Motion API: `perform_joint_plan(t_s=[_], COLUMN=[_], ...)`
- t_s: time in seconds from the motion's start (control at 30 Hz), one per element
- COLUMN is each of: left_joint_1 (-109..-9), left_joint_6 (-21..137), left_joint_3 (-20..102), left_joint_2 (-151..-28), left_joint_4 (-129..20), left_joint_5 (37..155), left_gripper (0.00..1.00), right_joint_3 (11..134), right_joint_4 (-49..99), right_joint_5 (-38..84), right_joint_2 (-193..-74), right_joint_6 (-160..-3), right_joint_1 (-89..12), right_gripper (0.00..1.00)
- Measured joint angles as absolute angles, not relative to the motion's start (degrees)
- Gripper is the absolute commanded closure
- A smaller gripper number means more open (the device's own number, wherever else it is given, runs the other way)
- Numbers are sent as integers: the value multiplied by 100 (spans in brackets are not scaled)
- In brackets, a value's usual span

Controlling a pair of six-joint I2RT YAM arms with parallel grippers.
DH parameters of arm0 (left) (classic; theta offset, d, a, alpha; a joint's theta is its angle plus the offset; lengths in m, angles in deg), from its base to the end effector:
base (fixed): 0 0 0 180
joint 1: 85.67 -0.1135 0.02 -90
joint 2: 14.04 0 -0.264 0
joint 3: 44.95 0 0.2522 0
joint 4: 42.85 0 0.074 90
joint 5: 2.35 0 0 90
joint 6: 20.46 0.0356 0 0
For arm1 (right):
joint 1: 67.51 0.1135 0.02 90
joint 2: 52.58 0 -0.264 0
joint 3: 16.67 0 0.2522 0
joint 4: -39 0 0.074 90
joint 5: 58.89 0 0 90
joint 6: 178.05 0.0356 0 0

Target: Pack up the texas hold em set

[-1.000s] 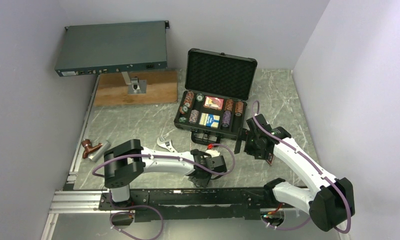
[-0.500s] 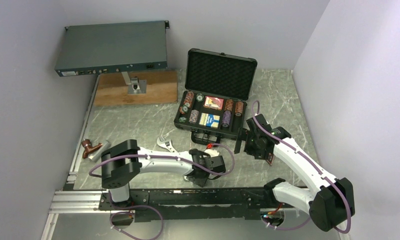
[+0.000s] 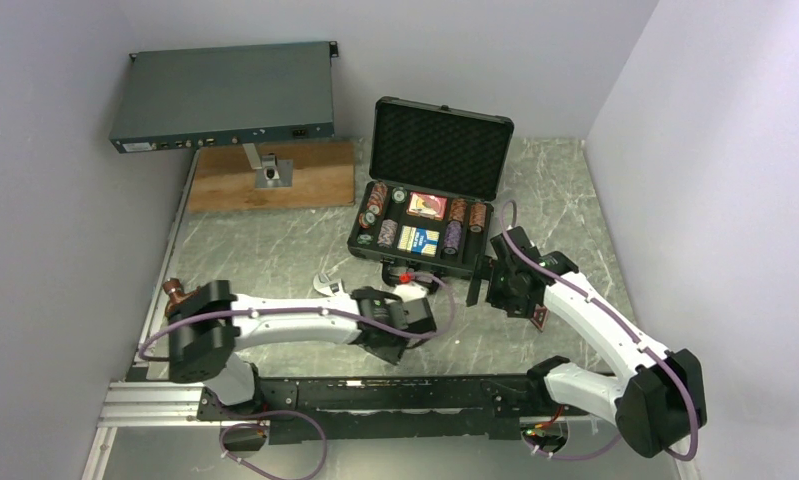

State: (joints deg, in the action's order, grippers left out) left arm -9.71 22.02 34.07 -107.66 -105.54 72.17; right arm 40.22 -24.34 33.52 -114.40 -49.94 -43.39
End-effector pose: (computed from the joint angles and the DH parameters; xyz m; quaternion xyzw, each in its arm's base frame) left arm 0.0831 -0.2932 0.2077 0.2275 0.9583 -0.0332 0.1698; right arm 0.1714 0.0751 0.2228 0.1235 0.9741 0.0797 0.1720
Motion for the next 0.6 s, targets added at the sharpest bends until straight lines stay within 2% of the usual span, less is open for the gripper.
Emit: perform_joint_plan(t_s=[0.17,0.37,0.6], left_joint_1=[-1819,-2772,-3205], left_joint_6=[2210,2438,2650], left_joint_3=[2615,1892,1394], left_joint_2=[-9726,-9287,-9267], left_joint_4=[-10528,-10329,-10049], left_joint_5=[7221,7265,7374], left_gripper=[35,36,35], right_joint_3=[4033,4188,4230], right_joint_4=[-2406,-2355,-2292], right_joint_5=[3348,3335,3335], right_joint_2=[-11543,-11731,-11735], right_joint_6=[-4992,-4992,-4950], right_joint_1=[-4339,-4339,-4339], right_gripper=[0,0,0])
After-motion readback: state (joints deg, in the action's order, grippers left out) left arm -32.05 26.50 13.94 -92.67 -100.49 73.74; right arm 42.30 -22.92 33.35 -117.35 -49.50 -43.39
